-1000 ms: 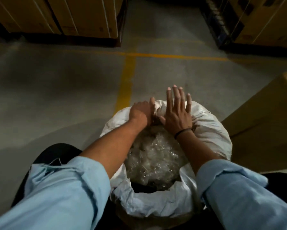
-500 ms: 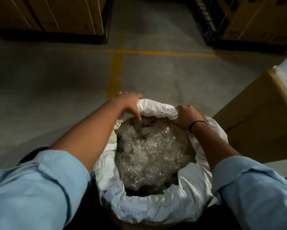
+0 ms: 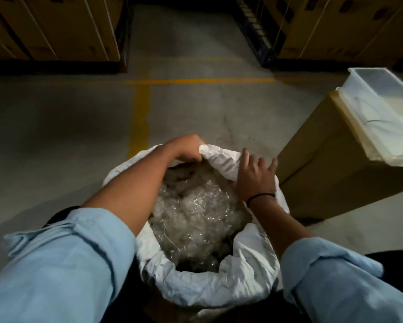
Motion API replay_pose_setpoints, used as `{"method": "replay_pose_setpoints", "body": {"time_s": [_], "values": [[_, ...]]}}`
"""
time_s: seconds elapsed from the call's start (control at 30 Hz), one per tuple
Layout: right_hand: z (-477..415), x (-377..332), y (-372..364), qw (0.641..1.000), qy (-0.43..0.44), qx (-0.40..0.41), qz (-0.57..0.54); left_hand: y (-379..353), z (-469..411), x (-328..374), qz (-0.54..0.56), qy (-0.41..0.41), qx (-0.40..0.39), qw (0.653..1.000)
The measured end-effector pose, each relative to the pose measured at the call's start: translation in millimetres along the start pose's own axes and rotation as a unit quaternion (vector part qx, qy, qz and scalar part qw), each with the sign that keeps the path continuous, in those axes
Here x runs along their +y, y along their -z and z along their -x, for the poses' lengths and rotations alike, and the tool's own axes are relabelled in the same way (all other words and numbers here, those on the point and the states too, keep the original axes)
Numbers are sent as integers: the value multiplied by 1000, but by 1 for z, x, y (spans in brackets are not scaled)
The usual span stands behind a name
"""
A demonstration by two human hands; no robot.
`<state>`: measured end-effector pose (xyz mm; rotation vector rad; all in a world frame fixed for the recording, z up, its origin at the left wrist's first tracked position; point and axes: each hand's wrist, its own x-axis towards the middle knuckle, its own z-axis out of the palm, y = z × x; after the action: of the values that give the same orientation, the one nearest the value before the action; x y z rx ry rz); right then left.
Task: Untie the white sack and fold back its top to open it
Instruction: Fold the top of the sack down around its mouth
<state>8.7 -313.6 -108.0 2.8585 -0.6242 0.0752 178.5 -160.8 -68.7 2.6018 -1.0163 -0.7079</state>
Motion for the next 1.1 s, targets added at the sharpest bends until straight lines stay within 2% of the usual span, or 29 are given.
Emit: {"method": "replay_pose_setpoints", "body": {"time_s": [0.1, 0.17, 0.2, 0.23, 0.3, 0.37, 0.43, 0.53, 0.63, 0.7, 0.8, 0.87, 0.97, 1.03, 1.1], "values": [[-10, 4, 12, 995, -11, -57, -86, 3, -8, -5, 51, 21, 50, 997], [-15, 9, 21, 979, -29, -117, -163, 3, -10, 7, -19, 36, 119, 992], [-18, 13, 22, 967, -41, -162, -193, 3, -12, 19, -72, 18, 131, 989], [-21, 17, 23, 951, -44, -212, -223, 2, -12, 34, -118, -26, 111, 986], [-23, 29, 24, 912, -46, -298, -278, -10, -9, 68, -185, -130, 11, 974], [-23, 39, 28, 889, -35, -334, -311, -37, -2, 86, -280, -189, -30, 941], [-18, 38, 31, 904, -17, -320, -282, -59, 3, 86, -329, -200, 28, 922], [4, 16, 31, 951, -44, -205, -229, -68, -2, 73, -233, -147, 112, 955], [45, -6, 28, 986, -75, -84, -123, -57, -1, 76, -114, -65, 117, 984], [67, -3, 21, 988, -97, -77, -95, -51, 0, 80, -75, -44, 110, 990], [78, 13, 11, 959, -173, -121, -187, -48, -2, 82, -63, -25, 93, 993], [79, 25, 14, 950, -168, -151, -217, -54, 0, 83, -88, -22, 90, 992], [81, 40, 28, 925, -150, -197, -288, -62, 7, 91, -158, -61, 94, 981], [83, 47, 37, 891, -152, -241, -352, -63, 17, 98, -189, -95, 98, 972], [85, 54, 39, 819, -216, -279, -452, -62, 39, 107, -172, -126, 116, 970]]}}
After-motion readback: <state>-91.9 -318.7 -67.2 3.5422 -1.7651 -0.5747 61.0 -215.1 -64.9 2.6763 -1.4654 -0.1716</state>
